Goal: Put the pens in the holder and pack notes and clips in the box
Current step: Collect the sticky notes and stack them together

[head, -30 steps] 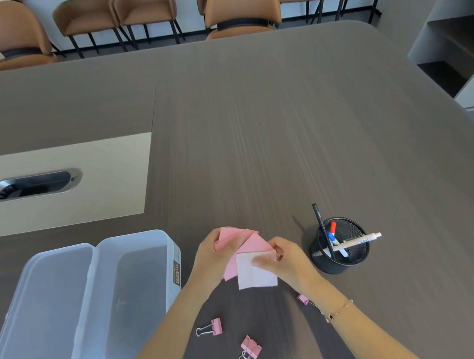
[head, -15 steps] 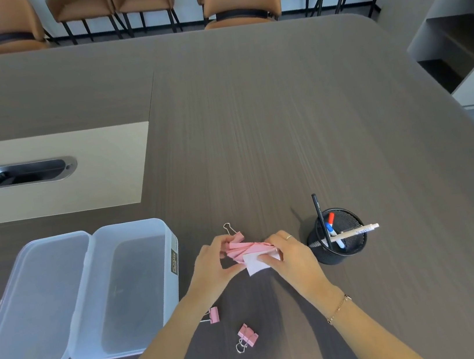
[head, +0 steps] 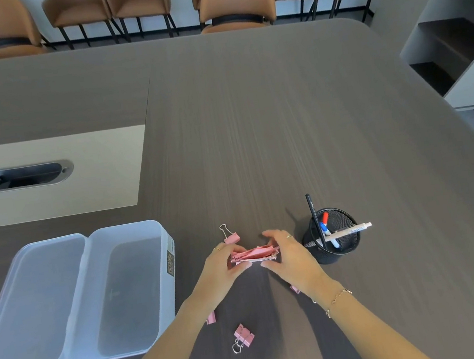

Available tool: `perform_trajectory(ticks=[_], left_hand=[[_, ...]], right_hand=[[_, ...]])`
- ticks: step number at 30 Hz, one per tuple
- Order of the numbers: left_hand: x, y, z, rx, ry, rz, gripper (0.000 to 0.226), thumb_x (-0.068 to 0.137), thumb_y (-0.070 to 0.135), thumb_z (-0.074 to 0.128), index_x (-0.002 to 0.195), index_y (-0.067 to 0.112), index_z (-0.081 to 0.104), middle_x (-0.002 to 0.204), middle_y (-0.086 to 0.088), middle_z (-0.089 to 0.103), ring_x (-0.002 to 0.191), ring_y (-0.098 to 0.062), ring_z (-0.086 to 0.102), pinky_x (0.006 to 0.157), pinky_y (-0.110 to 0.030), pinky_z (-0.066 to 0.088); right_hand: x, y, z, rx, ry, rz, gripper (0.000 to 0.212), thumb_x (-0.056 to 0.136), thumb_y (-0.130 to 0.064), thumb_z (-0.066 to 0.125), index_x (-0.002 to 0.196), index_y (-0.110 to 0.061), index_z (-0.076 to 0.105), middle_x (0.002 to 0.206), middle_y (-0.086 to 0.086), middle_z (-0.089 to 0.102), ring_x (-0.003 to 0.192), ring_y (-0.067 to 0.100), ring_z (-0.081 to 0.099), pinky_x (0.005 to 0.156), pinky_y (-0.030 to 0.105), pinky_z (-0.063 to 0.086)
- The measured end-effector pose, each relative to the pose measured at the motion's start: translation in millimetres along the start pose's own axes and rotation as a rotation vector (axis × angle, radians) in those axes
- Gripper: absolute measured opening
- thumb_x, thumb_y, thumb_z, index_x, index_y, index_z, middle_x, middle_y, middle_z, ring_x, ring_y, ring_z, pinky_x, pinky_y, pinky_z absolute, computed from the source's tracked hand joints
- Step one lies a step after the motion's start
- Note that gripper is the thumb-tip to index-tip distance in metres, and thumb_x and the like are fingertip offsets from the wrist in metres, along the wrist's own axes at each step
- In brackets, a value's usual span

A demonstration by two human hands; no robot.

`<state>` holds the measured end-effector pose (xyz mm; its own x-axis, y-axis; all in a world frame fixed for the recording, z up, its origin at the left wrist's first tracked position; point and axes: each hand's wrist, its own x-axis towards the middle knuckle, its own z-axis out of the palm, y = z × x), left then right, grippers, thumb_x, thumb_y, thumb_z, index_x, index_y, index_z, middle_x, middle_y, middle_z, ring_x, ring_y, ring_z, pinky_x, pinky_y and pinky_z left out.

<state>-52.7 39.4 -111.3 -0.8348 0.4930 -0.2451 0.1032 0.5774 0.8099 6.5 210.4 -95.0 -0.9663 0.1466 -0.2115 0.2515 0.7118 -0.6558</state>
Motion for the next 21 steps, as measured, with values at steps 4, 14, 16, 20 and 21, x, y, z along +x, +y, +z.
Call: perform_trajectory(ticks=[4,14,16,20,21], left_hand=[[2.6,-2.1,2.6,-0.021,-0.015,-0.015,0.020,0.082,0.023,0.070,0.099,0.031,0.064,0.096,0.019,0.057,0.097,-0.005,0.059,0.088,-0.019,0.046],[7.9,6.6,5.8,-0.038,0.035,-0.040,0.036,0.081,0.031,0.070,0.114,0.025,0.057,0.107,0.013,0.061,0.103,-0.006,0.060,0.094,-0.023,0.048],[7.4,4.1,3.3,-0.008,0.030,-0.043,0.036,0.081,0.027,0.070,0.115,0.024,0.058,0.111,0.010,0.060,0.107,-0.009,0.059,0.100,-0.031,0.047],[2.7,6.2,5.3,-0.058,0.032,-0.047,0.033,0.081,0.025,0.071,0.112,0.025,0.059,0.116,0.012,0.057,0.111,-0.007,0.058,0.101,-0.028,0.047],[1.2,8.8,6.0,-0.095,0.043,-0.052,0.035,0.079,0.029,0.072,0.112,0.026,0.059,0.114,0.010,0.058,0.106,-0.006,0.059,0.095,-0.022,0.049]], right_hand=[[-3.5,10.4,-2.1,0.038,-0.060,0.029,0.033,0.090,-0.017,0.061,0.123,-0.014,0.054,0.111,0.000,0.053,0.094,0.012,0.055,0.100,0.028,0.047],[-2.5,7.2,3.2,0.221,0.005,0.024,0.043,0.094,-0.016,0.056,0.135,-0.018,0.044,0.121,-0.004,0.050,0.102,0.002,0.051,0.090,0.008,0.039],[-1.1,9.8,4.2,0.203,0.002,0.035,0.039,0.093,-0.016,0.056,0.132,-0.018,0.048,0.115,-0.004,0.051,0.089,0.001,0.052,0.079,0.006,0.041],[-2.7,15.0,7.9,0.168,0.024,0.057,0.027,0.093,-0.019,0.056,0.121,-0.020,0.057,0.108,-0.003,0.059,0.088,0.006,0.056,0.072,0.009,0.043],[-3.2,16.4,8.5,0.172,0.030,0.055,0.023,0.094,-0.020,0.056,0.117,-0.020,0.059,0.105,-0.003,0.060,0.088,0.008,0.056,0.071,0.010,0.043]])
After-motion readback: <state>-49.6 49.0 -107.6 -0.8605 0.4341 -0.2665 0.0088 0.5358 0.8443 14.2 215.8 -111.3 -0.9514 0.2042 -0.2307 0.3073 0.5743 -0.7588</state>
